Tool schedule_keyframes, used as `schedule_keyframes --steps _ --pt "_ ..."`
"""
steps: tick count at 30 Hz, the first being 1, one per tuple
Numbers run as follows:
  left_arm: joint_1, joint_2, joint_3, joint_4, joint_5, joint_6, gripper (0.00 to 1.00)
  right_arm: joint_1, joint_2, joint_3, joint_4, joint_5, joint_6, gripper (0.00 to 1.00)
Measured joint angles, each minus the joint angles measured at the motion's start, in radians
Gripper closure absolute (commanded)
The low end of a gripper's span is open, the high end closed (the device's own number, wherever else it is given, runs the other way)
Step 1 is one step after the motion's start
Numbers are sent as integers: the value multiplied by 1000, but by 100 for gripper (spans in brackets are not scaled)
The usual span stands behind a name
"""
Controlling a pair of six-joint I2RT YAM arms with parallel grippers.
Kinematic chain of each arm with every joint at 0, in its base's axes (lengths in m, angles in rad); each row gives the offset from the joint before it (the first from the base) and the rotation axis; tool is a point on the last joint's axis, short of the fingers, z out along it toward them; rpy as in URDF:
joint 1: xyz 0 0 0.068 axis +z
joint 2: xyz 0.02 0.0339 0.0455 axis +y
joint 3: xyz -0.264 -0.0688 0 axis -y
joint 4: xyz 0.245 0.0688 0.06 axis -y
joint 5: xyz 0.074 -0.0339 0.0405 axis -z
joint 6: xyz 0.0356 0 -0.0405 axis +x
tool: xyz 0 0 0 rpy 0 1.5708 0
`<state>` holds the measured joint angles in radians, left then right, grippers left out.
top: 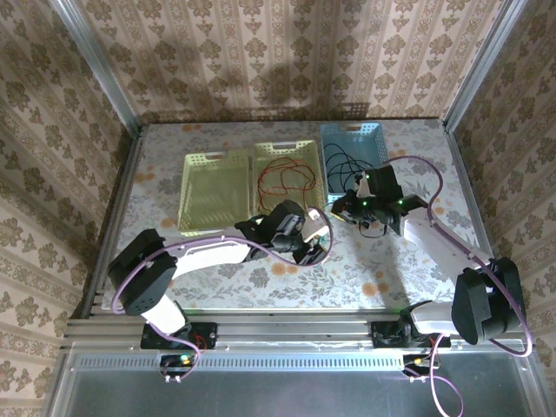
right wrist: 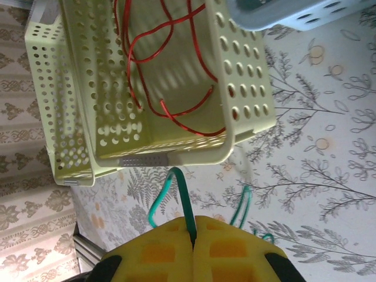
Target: Untangle the cables
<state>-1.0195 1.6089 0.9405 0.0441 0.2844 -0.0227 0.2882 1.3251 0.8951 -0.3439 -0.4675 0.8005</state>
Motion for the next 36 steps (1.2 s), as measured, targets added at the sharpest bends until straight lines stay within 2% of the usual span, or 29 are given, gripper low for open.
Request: schedule_keyframes --steps 2,3,4,9,12,18,27,32,36 --pt "6 23 0 14 -7 -6 91 7 0 0 4 6 12 100" --pt "9 30 0 14 -11 -7 98 8 0 0 3 12 14 100" --pt "12 34 0 13 -16 -6 100 8 -2 0 -2 27 15 100" --pt "14 -5 -19 37 -36 -13 100 10 -71 -5 -76 133 21 100" --pt "14 -89 -55 48 -38 -22 100 -2 -155 -33 -117 220 41 100" --pt "21 -230 -122 -26 -41 -41 100 -158 -245 -132 -164 399 82 100" --pt "26 -175 -133 -146 -161 -60 100 -291 -328 -161 -232 480 85 100" --pt "27 -111 -96 -214 -238 -64 100 -383 -379 -161 -283 547 40 100" --pt "26 -109 -87 -234 -258 -64 100 -436 -423 -161 -291 539 -14 100"
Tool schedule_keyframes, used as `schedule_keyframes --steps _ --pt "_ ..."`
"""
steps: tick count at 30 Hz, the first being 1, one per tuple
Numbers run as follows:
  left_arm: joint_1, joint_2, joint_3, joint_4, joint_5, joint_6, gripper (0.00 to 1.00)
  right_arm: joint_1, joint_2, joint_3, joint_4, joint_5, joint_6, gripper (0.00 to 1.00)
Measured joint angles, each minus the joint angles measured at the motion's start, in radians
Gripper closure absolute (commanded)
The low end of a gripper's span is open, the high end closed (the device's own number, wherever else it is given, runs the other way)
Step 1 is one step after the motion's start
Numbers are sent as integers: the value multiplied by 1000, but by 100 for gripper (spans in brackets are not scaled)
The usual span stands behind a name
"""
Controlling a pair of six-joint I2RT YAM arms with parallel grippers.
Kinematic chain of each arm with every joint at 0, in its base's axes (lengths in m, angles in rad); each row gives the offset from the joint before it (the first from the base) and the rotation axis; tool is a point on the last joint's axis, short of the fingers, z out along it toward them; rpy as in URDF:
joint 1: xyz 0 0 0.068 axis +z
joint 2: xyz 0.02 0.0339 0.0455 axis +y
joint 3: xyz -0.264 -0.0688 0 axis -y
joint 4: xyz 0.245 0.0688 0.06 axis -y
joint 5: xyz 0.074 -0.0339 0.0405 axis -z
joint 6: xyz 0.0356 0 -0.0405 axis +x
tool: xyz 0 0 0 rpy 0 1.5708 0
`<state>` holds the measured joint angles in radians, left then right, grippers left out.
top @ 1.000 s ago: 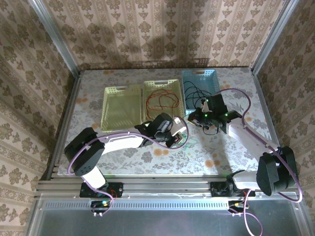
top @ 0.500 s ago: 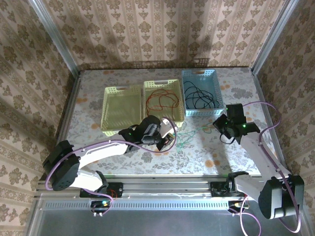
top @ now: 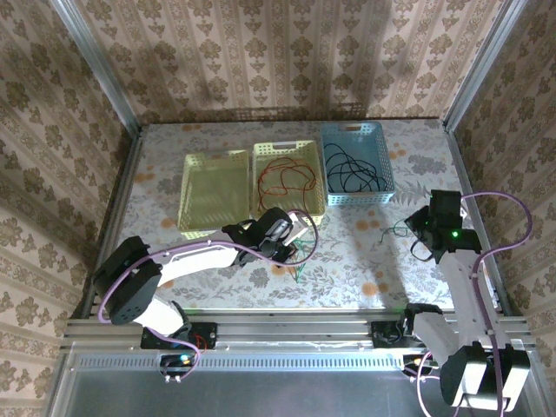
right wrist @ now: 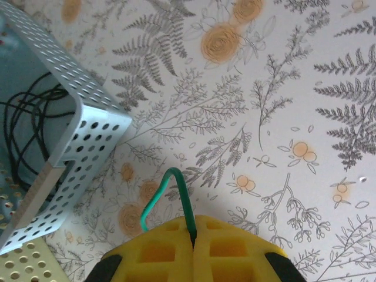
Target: Untangle the cables
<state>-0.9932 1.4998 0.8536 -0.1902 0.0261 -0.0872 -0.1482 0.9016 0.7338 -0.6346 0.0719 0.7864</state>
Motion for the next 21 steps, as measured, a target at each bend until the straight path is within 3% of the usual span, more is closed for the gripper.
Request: schedule_keyframes --steps 2,4,5,8,11,12,15,21 --pt "0 0 0 6 8 -4 98 14 -16 0 15 -40 -25 100" --pt "0 0 -2 26 28 -12 73 66 -39 0 55 -74 -49 100" --pt "0 0 -3 36 35 -14 67 100 -47 0 74 -82 -58 100" --pt "0 -3 -19 80 53 -31 48 266 -66 2 136 -83 -83 100" --pt "0 -23 -44 111 18 -48 38 439 -39 34 183 -58 -103 100" --pt "0 -40 -57 122 -12 -52 28 492 -18 53 199 -44 -107 100" --pt "-1 -126 -106 150 -148 -84 13 626 78 126 258 -3 -130 100" --pt "-1 -413 -194 178 -515 -192 9 801 375 320 376 29 -167 100"
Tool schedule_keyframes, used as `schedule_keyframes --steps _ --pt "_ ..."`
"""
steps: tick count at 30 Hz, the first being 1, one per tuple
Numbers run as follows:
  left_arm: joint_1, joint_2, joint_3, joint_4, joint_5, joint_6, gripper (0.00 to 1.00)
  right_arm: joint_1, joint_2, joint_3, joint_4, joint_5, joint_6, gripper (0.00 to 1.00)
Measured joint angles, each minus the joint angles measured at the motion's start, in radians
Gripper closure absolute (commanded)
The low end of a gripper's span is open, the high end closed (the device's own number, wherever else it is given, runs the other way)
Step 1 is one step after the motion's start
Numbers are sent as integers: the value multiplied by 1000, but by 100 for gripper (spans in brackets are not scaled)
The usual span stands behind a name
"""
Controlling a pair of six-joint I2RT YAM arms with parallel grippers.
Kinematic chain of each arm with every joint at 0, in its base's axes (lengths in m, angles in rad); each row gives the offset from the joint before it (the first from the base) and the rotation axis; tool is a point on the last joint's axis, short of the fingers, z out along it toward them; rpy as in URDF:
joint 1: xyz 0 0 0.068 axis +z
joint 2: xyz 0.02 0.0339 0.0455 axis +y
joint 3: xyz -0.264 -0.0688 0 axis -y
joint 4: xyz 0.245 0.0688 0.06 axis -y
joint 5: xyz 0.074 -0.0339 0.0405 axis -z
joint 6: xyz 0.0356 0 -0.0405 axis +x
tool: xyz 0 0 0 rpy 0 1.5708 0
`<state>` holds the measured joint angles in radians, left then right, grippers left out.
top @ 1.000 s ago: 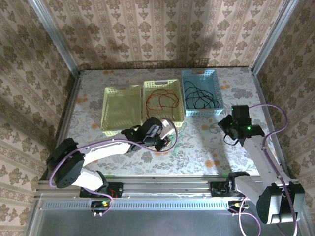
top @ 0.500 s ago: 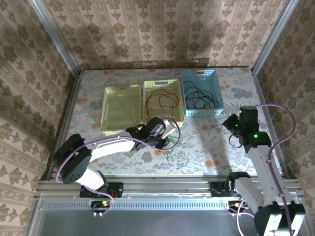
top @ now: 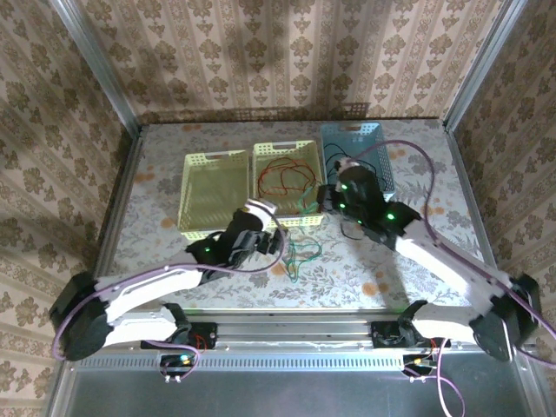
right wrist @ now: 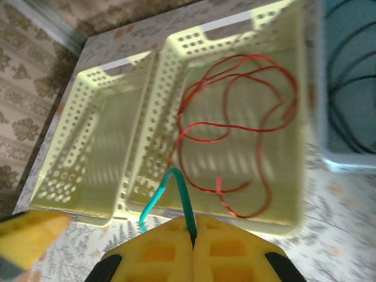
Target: Untangle the cables
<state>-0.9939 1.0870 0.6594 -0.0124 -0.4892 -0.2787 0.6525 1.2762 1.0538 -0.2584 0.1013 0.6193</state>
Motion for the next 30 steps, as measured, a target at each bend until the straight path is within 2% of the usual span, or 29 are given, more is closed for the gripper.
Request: schedule_keyframes --steps 4,7,9,11,13,17,20,22,26,30 --pt "6 -177 7 -136 -327 -205 9 75 248 212 39 -12 -26 100" --pt "17 -231 53 -350 -517 -381 6 108 455 432 34 -34 -45 100" --pt "23 -228 89 -467 -599 -460 4 119 575 557 32 -61 -48 98" --pt "29 -210 118 -558 -652 -510 3 122 685 668 27 -104 -44 78" --pt "42 -186 134 -598 -671 -521 3 121 792 765 18 -153 -36 64" --pt "55 -147 127 -557 -629 -459 3 119 852 777 -23 -188 -32 55" --pt "55 -116 89 -447 -544 -383 3 111 788 676 -37 -179 -47 55" --pt "55 -88 57 -351 -455 -305 4 100 699 576 -55 -160 -66 55" --pt "51 18 45 -212 -192 -139 5 71 441 354 -109 -96 -98 53" --pt "13 139 76 -182 35 -25 7 37 203 170 -162 -71 -119 54"
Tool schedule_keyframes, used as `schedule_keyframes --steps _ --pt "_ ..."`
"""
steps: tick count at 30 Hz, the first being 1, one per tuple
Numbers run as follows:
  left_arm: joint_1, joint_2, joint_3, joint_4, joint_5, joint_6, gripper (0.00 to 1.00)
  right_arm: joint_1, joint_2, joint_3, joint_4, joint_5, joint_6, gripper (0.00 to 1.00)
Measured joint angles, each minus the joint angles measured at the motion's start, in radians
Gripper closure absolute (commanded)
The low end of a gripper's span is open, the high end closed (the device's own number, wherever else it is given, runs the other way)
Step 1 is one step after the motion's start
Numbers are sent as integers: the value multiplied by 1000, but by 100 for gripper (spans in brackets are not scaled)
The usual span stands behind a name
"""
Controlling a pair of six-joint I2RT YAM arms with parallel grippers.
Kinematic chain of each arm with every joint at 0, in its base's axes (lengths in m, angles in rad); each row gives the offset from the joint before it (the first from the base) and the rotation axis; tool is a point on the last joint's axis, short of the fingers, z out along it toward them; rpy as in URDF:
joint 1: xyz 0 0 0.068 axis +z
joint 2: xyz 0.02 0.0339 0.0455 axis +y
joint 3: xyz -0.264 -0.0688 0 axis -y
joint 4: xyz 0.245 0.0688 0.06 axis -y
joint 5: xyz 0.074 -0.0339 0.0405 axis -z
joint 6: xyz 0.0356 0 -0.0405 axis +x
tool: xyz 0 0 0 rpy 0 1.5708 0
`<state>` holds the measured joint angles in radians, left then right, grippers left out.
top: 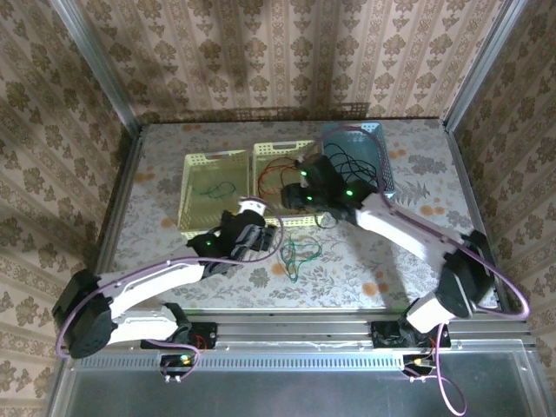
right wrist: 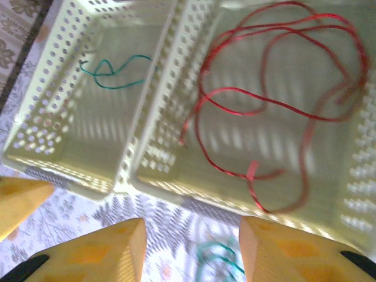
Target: Untangle the cables
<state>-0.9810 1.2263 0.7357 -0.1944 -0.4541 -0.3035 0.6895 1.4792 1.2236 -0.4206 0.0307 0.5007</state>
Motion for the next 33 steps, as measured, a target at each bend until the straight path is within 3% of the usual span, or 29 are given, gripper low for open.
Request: schedule_keyframes --steps 3,9,17,21,30,33 --pt "-50 109 52 -5 114 51 13 -6 -71 -103 -44 -6 -21 55" --pt "-104 303 158 -32 270 100 22 -27 -62 -248 -154 8 -26 56" --pt "-117 435 219 -67 249 98 32 -169 -183 -310 -152 7 10 56" --pt "-114 464 258 -93 235 89 42 -177 -216 -329 -152 6 23 57" --pt "-83 531 317 -185 245 64 43 -185 -251 -367 -152 3 30 57" --pt "-75 563 348 -211 261 63 49 -186 -270 -368 -151 3 31 57"
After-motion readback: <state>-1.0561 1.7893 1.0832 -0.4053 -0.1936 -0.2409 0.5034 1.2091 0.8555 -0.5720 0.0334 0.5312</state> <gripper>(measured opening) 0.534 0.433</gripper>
